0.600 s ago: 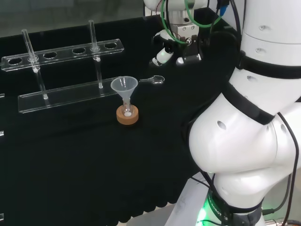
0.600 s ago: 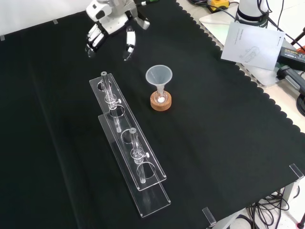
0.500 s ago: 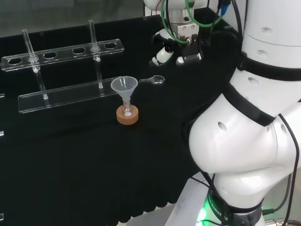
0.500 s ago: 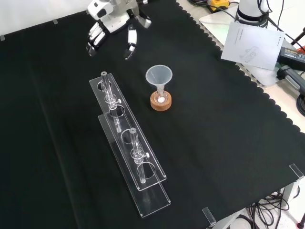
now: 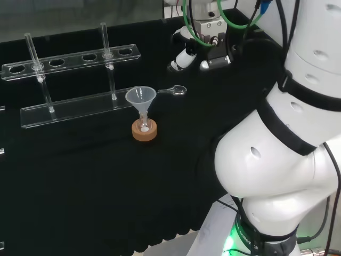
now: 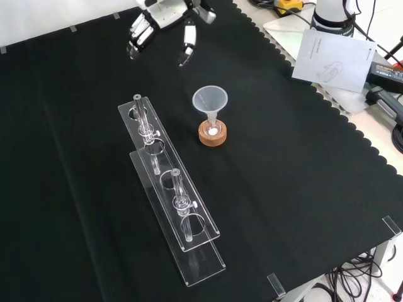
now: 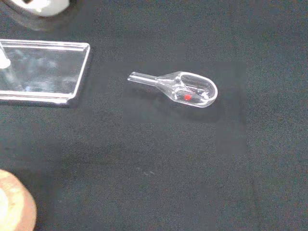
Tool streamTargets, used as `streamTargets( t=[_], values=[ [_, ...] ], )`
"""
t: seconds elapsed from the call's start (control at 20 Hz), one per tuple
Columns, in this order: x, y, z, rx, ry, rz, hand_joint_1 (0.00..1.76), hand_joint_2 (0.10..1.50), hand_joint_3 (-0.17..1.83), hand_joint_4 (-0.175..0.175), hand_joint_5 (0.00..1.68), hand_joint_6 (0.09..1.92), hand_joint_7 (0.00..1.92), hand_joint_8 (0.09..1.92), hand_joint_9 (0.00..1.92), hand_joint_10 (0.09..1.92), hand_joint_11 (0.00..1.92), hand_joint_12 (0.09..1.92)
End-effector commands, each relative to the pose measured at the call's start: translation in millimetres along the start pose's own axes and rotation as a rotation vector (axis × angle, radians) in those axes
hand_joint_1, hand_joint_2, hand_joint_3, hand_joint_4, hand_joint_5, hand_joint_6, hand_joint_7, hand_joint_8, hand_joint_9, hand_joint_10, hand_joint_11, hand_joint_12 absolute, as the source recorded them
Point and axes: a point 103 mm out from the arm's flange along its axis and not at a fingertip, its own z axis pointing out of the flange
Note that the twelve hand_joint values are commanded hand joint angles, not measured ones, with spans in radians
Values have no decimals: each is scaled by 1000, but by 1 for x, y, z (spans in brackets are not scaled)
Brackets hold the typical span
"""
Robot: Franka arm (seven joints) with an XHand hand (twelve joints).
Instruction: Remove the funnel from the round-bottom flask.
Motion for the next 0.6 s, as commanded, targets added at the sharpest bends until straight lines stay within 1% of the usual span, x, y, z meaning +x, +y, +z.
streamTargets(
  t=[0.05, 0.25, 0.45, 0.6],
  values=[
    [33, -46, -7, 57, -16, 4, 639, 619, 415, -8, 288, 87, 191, 615, 455, 619, 336, 1363],
    [54, -64, -10, 94, -34, 2, 616, 617, 404, -13, 232, 87, 145, 600, 436, 621, 352, 1381],
    [73, -74, -12, 147, -59, -4, 599, 622, 380, -13, 191, 87, 97, 610, 393, 648, 366, 1387],
    [87, -79, -10, 165, -67, -22, 589, 628, 357, -10, 171, 87, 60, 617, 344, 676, 352, 1410]
  ],
)
